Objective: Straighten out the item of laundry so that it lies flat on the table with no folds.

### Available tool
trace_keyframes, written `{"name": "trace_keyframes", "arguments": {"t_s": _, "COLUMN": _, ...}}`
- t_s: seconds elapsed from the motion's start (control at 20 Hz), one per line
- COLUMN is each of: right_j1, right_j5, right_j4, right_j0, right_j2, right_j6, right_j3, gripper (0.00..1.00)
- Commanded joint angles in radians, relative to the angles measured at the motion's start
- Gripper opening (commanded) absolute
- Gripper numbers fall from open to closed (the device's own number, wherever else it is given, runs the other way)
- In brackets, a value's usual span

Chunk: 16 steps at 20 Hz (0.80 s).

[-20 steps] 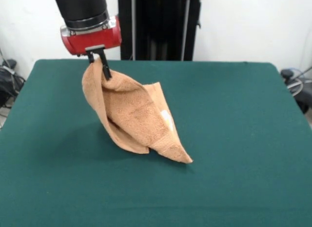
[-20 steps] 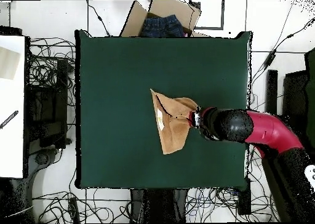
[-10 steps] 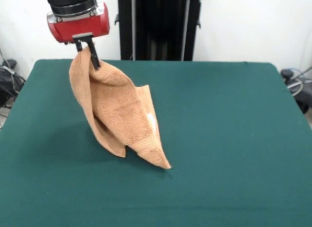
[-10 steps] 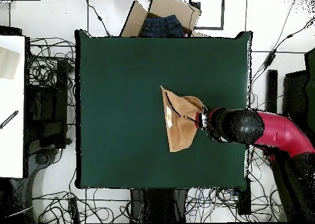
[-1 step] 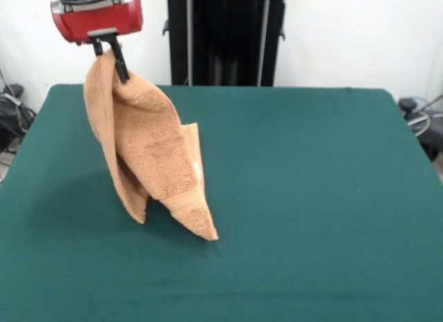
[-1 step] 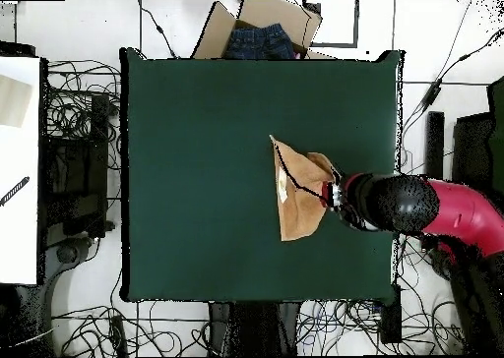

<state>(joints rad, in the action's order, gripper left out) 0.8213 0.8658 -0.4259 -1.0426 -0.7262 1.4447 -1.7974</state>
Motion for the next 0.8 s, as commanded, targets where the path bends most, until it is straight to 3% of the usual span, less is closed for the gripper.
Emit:
{"name": "trace_keyframes", "arguments": {"t_s": 0.05, "right_j1": 0.12, "right_j5": 0.173, "right_j4": 0.053, "right_j0": -0.01, "right_j2": -0.085, "right_j6": -0.203, "right_j3": 0.007, "gripper": 0.0}}
{"name": "trace_keyframes", "arguments": {"t_s": 0.25, "right_j1": 0.172, "right_j5": 0.267, "right_j4": 0.072, "right_j0": -0.011, "right_j2": -0.095, "right_j6": -0.21, "right_j3": 0.033, "gripper": 0.0}}
{"name": "trace_keyframes", "arguments": {"t_s": 0.8, "right_j1": 0.231, "right_j5": 0.33, "right_j4": 0.093, "right_j0": -0.008, "right_j2": -0.109, "right_j6": -0.19, "right_j3": 0.042, "gripper": 0.0}}
